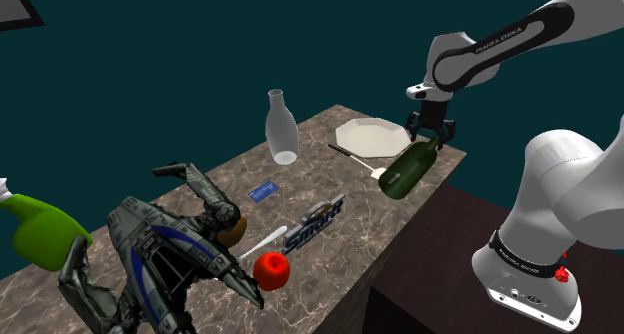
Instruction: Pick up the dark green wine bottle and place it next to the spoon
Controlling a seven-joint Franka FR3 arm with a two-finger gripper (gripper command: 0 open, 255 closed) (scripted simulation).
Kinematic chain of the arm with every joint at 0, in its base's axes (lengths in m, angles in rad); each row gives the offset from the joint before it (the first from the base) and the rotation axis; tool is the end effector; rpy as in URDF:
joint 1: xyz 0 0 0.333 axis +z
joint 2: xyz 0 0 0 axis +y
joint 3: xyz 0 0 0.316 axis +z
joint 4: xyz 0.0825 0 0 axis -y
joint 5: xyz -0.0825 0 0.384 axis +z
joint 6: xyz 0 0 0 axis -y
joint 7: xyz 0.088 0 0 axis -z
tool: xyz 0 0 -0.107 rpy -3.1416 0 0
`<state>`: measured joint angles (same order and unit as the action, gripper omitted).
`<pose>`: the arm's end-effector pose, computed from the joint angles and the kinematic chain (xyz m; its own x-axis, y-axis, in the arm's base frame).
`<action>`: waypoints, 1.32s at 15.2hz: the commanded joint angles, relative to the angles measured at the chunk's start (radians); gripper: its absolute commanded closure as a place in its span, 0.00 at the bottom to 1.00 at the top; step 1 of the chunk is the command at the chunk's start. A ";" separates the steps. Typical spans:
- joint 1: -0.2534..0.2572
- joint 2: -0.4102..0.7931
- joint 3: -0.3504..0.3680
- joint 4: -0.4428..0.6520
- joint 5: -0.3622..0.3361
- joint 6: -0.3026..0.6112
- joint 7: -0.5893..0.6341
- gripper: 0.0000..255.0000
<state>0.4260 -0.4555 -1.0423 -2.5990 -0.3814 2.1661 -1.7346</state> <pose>0.3330 -0.2257 0.3214 0.1347 0.9826 0.1278 0.9872 -0.1219 -0.1030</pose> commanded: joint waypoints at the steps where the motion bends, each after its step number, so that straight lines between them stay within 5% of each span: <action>1: 0.002 0.004 -0.004 -0.002 0.001 0.006 -0.002 0.00; 6: 0.002 0.004 -0.004 -0.002 0.000 0.006 -0.002 0.00; 7: 0.002 0.004 -0.004 -0.002 0.000 0.006 -0.002 1.00; 16: 0.002 0.004 -0.004 -0.002 0.001 0.006 -0.002 1.00; 20: -0.027 -0.043 0.044 0.022 -0.007 -0.064 0.016 1.00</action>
<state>0.4077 -0.4848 -1.0134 -2.5809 -0.3863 2.1202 -1.7261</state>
